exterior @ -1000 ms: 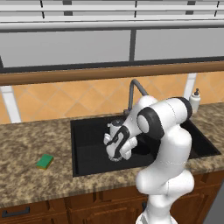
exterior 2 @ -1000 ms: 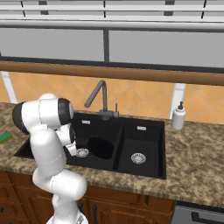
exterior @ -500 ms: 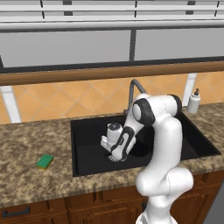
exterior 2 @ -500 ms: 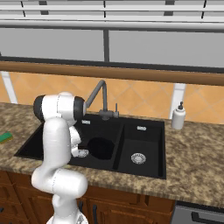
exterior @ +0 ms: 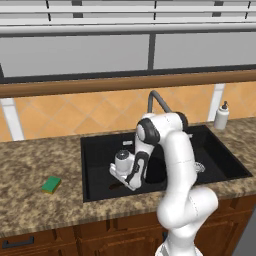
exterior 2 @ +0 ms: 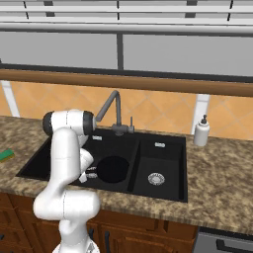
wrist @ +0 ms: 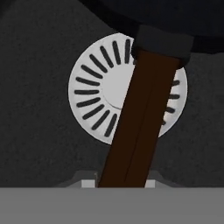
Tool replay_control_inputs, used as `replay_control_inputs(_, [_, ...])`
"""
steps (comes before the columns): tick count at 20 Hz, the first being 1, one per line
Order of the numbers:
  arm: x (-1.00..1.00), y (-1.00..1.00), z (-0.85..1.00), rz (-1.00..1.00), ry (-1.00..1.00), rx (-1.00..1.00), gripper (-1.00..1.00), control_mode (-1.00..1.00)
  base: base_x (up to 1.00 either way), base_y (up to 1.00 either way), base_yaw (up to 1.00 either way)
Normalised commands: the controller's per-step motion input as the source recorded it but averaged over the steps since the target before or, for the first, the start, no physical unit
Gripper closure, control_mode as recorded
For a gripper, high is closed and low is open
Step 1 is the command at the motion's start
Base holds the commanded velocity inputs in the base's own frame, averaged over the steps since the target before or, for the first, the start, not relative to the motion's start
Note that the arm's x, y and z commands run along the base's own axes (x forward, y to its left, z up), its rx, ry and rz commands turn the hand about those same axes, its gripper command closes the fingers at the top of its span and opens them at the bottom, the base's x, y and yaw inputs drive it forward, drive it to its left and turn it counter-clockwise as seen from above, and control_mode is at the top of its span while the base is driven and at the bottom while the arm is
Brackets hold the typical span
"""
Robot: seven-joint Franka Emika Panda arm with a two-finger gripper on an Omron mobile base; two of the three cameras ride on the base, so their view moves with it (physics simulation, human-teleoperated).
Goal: Pick the pan and sponge and place them into the sink. Then turn on the water.
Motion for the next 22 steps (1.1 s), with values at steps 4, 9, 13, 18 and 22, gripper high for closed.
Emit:
replay_control_inputs(4, [0.33, -0.08, -0.12, 0.00, 0.00, 0.00, -1.00, -1.00, 0.00, 0.00, 0.00])
replay_control_inputs(9, [0.06, -0.16, 0.03, 0.00, -0.01, 0.02, -1.00, -1.00, 0.00, 0.00, 0.00])
replay_control_inputs(13, [-0.09, -0.11, 0.53, 0.00, -0.02, 0.11, -1.00, -1.00, 0.00, 0.00, 0.00])
replay_control_inputs(18, [-0.03, 0.01, 0.98, -0.02, -0.02, 0.03, -1.00, -1.00, 0.00, 0.00, 0.00])
replay_control_inputs(22, [0.00, 0.19, 1.00, -0.06, 0.02, 0.00, -1.00, -1.00, 0.00, 0.00, 0.00])
